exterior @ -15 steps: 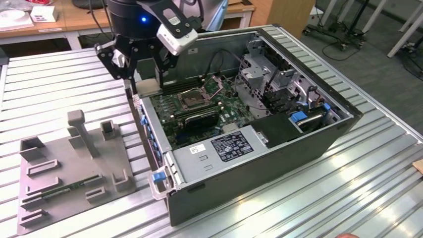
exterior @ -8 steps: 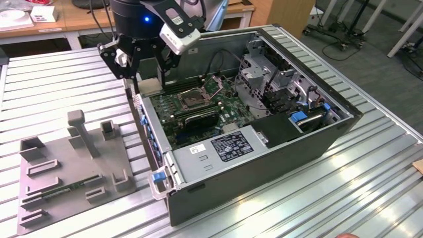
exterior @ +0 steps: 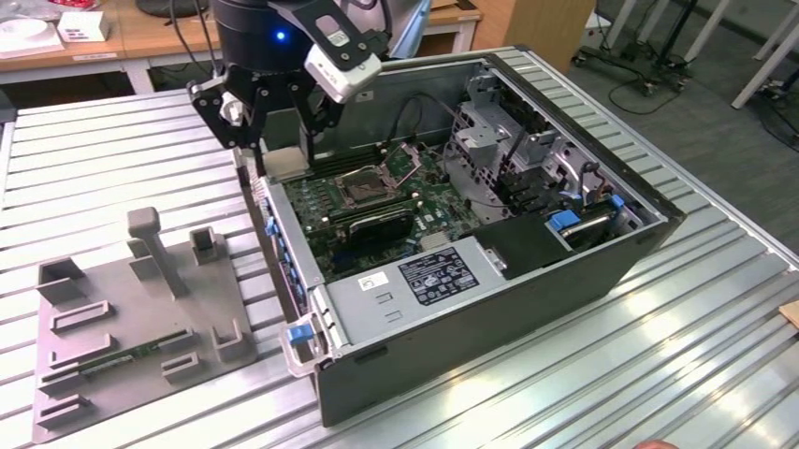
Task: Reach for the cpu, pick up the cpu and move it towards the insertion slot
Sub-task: 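Pick up the cpu and move it towards the insertion slot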
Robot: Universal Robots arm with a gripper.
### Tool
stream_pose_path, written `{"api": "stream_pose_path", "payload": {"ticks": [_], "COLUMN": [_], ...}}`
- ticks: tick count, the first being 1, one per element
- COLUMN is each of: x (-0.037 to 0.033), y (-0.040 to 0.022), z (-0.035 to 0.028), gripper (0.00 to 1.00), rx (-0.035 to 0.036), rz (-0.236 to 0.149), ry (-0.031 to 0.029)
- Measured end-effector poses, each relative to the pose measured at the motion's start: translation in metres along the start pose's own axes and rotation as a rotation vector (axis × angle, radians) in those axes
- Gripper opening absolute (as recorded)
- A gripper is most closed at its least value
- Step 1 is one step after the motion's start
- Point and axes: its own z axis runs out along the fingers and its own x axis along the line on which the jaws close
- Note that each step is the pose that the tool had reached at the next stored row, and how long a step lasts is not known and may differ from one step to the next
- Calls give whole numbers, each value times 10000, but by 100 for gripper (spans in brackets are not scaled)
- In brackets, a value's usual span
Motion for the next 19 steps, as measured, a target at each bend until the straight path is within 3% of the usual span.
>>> {"api": "stream_pose_path", "payload": {"ticks": [14,19], "x": [-136,-146], "y": [-3,-3], "z": [1,1], "gripper": [54,54], "rx": [0,1], "rz": [0,2], "ry": [0,0]}}
